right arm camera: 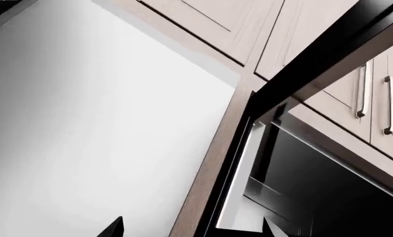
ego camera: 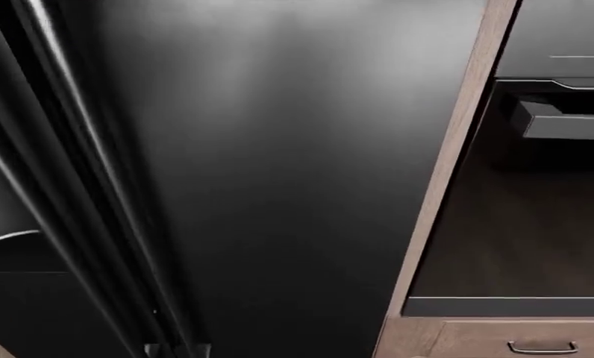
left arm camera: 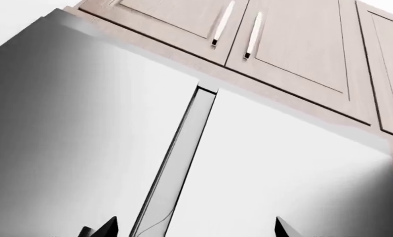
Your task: Close the microwave door
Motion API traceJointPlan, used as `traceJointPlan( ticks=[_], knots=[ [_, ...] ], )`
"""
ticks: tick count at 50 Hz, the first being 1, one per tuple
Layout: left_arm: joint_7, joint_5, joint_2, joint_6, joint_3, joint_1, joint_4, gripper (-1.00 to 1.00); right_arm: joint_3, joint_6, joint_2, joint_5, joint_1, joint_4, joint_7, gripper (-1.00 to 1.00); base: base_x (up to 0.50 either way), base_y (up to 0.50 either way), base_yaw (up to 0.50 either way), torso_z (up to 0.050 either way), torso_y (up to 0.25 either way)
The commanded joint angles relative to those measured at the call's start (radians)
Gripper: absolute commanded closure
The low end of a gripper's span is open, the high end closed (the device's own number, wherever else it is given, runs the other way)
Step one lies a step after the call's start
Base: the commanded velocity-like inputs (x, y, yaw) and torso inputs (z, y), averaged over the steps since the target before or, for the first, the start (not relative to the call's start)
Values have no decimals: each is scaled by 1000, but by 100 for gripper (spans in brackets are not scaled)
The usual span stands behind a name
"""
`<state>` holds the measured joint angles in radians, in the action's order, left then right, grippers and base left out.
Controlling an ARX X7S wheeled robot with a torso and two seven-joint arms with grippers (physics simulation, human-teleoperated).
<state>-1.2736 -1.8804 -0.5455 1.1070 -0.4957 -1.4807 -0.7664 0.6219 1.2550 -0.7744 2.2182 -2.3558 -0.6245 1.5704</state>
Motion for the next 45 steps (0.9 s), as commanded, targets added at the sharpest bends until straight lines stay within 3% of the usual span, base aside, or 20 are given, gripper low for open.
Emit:
traceJointPlan(
  ticks=[1, 23, 45],
  knots=[
    [1, -1, -6, -9, 6, 1, -3, -100, 3, 14, 4, -2, 0, 0, 0, -100, 500, 1, 0, 0, 0],
    [5, 0, -16, -27, 14, 7, -8, -100, -1, 6, 8, -12, 0, -2, 0, -100, 500, 1, 0, 0, 1],
    [10, 7, -23, -40, 25, 15, -10, -100, 14, 3, 11, -6, 0, 5, 0, -100, 0, 0, 0, 0, 0]
  ],
)
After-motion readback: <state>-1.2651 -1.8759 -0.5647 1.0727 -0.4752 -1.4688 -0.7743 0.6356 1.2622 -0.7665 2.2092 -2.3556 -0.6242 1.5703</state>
